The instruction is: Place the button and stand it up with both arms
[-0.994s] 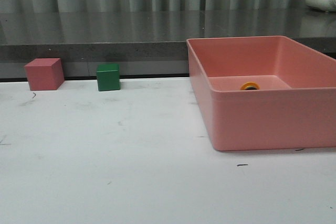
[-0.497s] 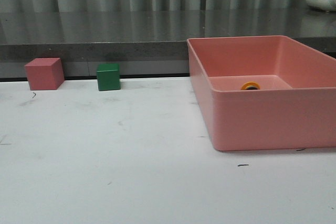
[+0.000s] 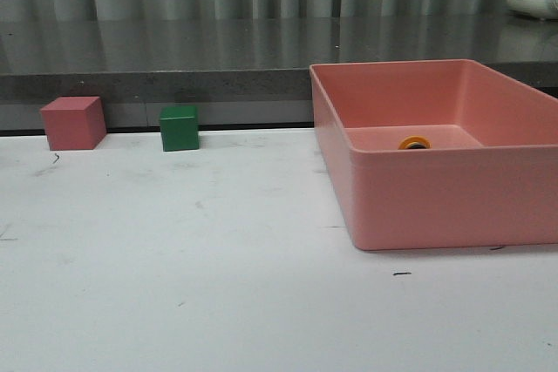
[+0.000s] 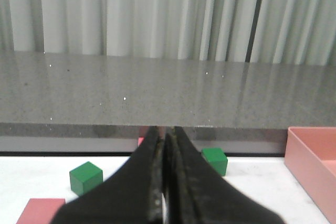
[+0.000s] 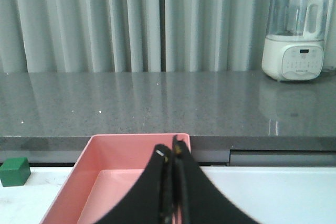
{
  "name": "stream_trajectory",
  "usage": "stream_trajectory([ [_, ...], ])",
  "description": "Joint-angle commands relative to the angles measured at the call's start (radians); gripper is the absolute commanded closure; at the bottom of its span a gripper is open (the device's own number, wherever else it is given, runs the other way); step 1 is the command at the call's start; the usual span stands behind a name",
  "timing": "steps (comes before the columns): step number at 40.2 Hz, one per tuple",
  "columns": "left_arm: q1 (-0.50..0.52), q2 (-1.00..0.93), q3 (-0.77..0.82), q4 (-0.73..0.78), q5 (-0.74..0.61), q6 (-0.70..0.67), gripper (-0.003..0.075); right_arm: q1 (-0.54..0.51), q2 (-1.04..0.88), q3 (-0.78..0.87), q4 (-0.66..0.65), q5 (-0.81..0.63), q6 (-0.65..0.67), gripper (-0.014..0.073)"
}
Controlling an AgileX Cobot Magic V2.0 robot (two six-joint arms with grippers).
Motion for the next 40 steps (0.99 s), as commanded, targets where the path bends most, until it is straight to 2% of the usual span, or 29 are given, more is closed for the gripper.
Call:
stream_trajectory([
  [1, 0.0, 0.069, -0.047, -0.006, -0.038, 0.001, 0.0741, -0.005, 0.089, -0.074, -0.014, -0.004, -0.01, 0.0663],
  [16, 0.0, 0.183, -0.047, -0.006, -0.031, 0.001, 0.0741, -0.005, 0.258, -0.073, -0.014, 0.047, -0.01, 0.0663],
  [40, 0.0, 0.194, -0.047, -0.035, -0.033, -0.003, 0.0739, -0.005, 0.267, -0.073, -0.014, 0.035, -0.01, 0.0655],
])
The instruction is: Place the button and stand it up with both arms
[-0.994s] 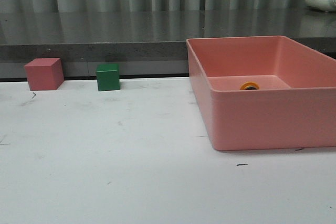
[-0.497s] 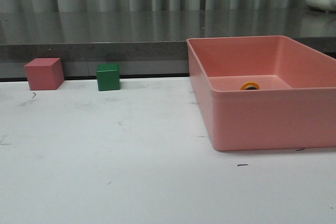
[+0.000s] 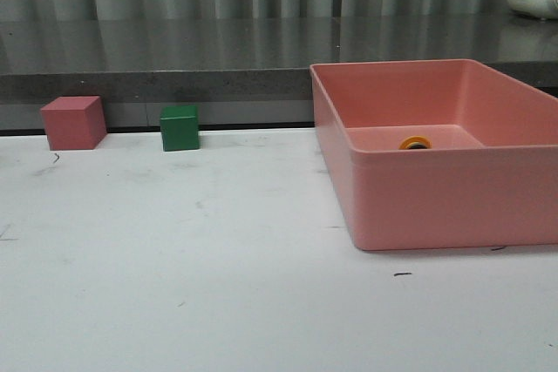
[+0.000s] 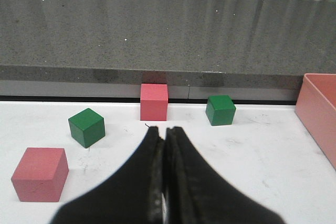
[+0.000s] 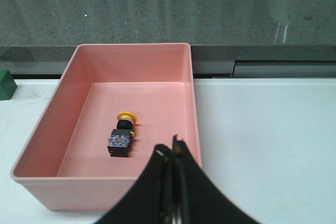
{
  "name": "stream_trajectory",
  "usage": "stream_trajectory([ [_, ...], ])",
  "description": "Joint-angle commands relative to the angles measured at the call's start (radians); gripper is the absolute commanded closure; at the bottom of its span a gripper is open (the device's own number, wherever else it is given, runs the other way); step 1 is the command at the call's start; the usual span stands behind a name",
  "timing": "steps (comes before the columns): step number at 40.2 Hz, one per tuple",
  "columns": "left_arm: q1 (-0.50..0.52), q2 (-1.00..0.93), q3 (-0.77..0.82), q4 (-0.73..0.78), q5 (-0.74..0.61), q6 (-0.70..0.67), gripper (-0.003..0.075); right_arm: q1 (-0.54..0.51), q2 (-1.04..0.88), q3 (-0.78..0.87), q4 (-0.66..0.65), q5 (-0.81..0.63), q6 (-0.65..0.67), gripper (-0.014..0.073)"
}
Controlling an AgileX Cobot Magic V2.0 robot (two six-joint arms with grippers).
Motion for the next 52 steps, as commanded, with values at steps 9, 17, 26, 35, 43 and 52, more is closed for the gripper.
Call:
stream_trajectory([
  [9, -0.002, 0.013, -0.033, -0.015, -0.094, -0.003, 0.0484, -0.005, 0.011, -0.034, -0.017, -0.082, -0.01, 0.025],
  [17, -0.002, 0.013, -0.033, 0.032, -0.094, -0.003, 0.0171, -0.005, 0.011, -0.034, -0.017, -0.084, -0.01, 0.0013],
  [26, -0.002, 0.013, -0.033, 0.032, -0.094, -0.003, 0.0175, -0.005, 0.011, -0.034, -0.017, -0.084, -0.01, 0.0013],
  [35, -0.002, 0.013, -0.033, 0.032, -0.094, -0.003, 0.0175, -0.005, 0.011, -0.034, -0.015, -0.084, -0.01, 0.0013],
  [43, -0.002, 0.013, -0.033, 0.032, -0.094, -0.003, 0.0176, -0.005, 0.011, -0.034, -0.012, -0.082, -0.01, 0.0013],
  [52, -0.002, 0.013, -0.033, 0.032, -0.094, -0.003, 0.0175, -0.005, 0.026, -0.043, -0.006, -0.075, -0.01, -0.0034],
])
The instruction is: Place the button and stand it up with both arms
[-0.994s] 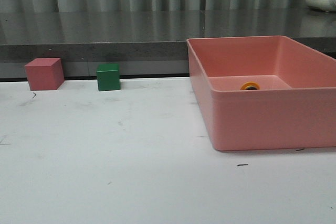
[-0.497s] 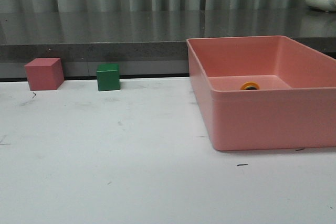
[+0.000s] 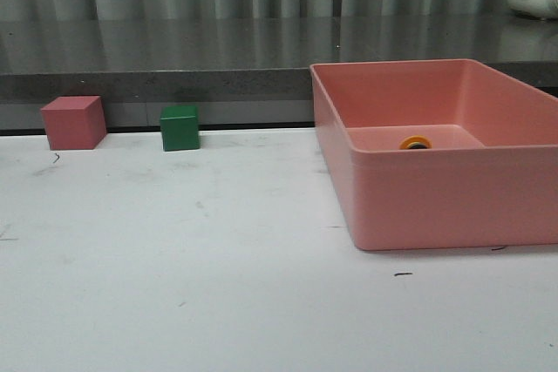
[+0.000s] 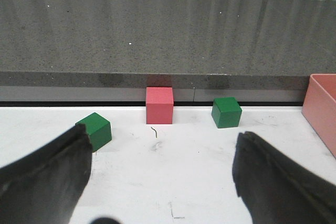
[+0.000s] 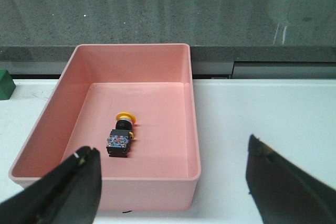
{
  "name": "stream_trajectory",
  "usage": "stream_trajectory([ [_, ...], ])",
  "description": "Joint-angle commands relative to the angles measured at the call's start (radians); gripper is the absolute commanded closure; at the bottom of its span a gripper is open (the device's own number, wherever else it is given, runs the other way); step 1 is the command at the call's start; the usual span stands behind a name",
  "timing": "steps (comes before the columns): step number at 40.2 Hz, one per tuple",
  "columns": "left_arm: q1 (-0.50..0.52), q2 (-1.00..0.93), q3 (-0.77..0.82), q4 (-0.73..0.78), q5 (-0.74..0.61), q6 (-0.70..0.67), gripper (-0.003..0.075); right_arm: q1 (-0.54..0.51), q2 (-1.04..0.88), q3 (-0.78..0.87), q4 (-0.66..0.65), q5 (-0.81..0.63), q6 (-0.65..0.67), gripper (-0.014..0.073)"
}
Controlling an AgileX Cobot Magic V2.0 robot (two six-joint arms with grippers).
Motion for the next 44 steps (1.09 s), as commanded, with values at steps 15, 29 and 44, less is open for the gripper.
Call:
stream_trajectory([
  [15, -0.002, 0.013, -0.033, -0.001, -0.086, -0.003, 0.0175, 0.032, 0.342, -0.232, 0.109, 0.143, -0.047, -0.006],
  [29, -0.002, 0.013, -0.033, -0.001, -0.086, -0.003, 0.0176, 0.216, 0.689, -0.433, 0.119, 0.181, -0.066, -0.006],
  [44, -0.002, 0.013, -0.033, -0.001, -0.086, -0.003, 0.0175, 0.221, 1.023, -0.687, 0.102, 0.341, -0.056, -0.006],
])
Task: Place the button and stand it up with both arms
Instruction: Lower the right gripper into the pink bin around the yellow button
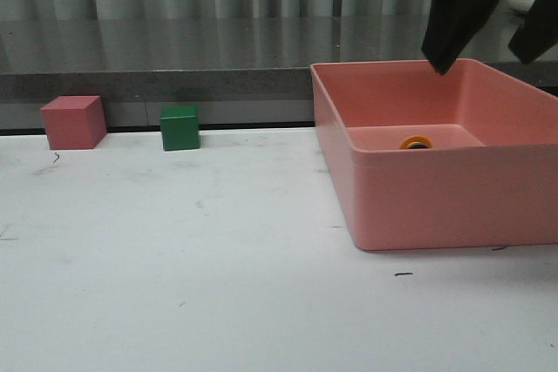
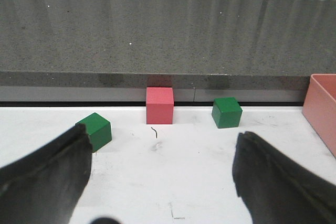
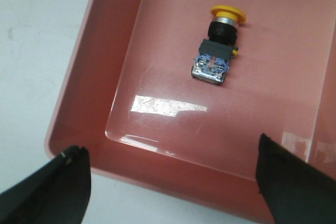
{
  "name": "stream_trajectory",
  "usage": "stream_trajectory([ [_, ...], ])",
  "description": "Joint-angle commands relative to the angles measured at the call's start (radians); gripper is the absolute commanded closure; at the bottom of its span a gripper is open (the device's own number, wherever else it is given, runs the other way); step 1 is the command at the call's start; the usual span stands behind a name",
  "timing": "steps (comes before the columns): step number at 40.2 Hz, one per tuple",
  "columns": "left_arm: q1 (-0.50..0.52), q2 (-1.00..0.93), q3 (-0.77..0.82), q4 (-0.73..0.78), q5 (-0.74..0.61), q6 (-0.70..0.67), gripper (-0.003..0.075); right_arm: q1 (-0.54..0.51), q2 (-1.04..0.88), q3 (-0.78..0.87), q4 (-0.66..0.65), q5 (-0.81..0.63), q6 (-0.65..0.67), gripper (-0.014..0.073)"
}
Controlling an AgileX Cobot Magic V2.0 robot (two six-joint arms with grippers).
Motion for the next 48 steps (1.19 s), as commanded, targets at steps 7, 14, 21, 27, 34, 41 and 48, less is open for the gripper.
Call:
stream_trajectory([
  [7, -0.002, 0.013, -0.033, -0.001, -0.085, -0.003, 0.0175, 0.001, 0.151, -0.179, -0.048, 0.049, 0.06, -0.006],
  [14, -0.002, 0.013, -0.033, -0.001, -0.085, -0.003, 0.0175, 0.0, 0.257, -0.269, -0.078, 0.09, 0.127, -0.006],
  [21, -0.002, 0.013, -0.033, -0.001, -0.085, -0.003, 0.0175, 0.0, 0.346, -0.349, -0.081, 0.136, 0.16, -0.006],
  [27, -0.002, 0.013, -0.033, -0.001, -0.085, -0.003, 0.0175, 0.0, 0.415, -0.414, -0.092, 0.176, 0.179, -0.006],
  [34, -0.002, 0.013, -0.033, -0.001, -0.085, -0.003, 0.0175, 0.0, 0.475, -0.478, -0.132, 0.179, 0.239, -0.006],
  [41, -0.002, 0.013, -0.033, -0.001, -0.085, -0.003, 0.0175, 0.0, 0.532, -0.544, -0.167, 0.217, 0.29, -0.006],
  [48, -0.002, 0.013, -0.033, -0.001, -0.085, -0.003, 0.0175, -0.005, 0.583, -0.594, -0.17, 0.238, 0.302, -0.006],
])
